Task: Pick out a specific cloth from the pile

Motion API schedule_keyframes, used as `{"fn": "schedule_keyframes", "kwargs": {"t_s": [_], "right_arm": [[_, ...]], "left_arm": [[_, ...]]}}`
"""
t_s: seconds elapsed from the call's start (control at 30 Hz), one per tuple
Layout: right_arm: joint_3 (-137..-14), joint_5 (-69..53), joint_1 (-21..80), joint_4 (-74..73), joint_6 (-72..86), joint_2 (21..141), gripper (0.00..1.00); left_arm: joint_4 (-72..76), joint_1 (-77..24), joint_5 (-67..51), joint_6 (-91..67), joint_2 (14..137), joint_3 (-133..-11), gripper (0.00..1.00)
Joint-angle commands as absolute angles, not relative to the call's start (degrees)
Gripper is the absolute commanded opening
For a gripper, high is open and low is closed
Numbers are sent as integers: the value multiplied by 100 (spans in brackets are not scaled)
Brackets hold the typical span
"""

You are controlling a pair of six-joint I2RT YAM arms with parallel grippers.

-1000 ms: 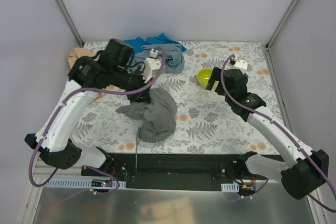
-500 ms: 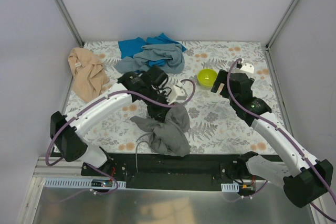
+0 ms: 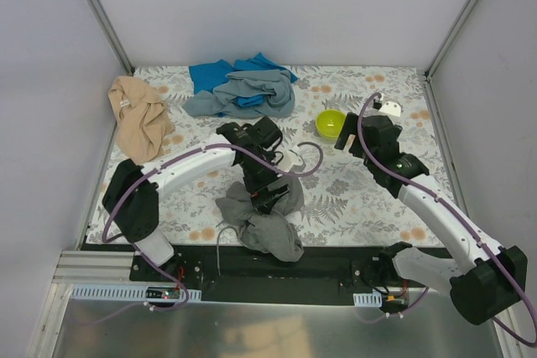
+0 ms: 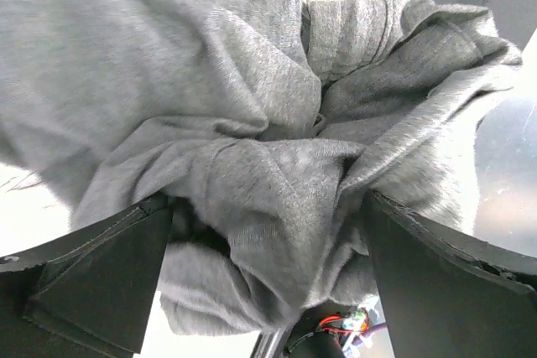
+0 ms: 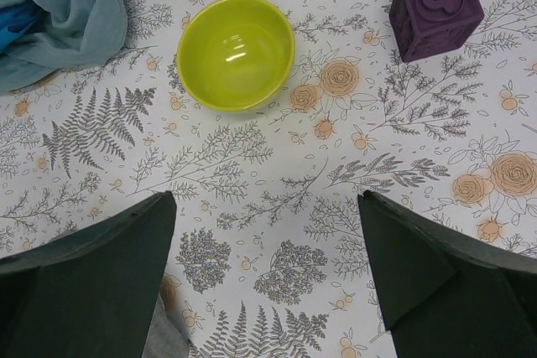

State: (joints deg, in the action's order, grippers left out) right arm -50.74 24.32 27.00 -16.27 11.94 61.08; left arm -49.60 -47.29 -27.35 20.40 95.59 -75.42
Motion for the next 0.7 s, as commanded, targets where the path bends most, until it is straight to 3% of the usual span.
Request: {"fn": "schedule_keyframes", "kwargs": {"t_s": [0.0, 0.3, 0.43, 0.67], "right_arm": [[-5124, 2356, 2646, -1582, 1160, 6161, 99], [-5221, 2197, 2602, -1582, 1090, 6433, 99], [-5186, 2197, 2549, -1521, 1037, 6504, 99], [-4931, 2074, 2137, -1327, 879, 6539, 99]], "left_arm": [[-5045, -4369, -2601, 2346, 8545, -8059, 99], [-4634, -2227, -2367, 1540, 7972, -8385, 99], [-3597, -1058, -1373, 626, 7901, -7728, 99], [-1497, 798, -933, -324, 7972, -5997, 99]]}}
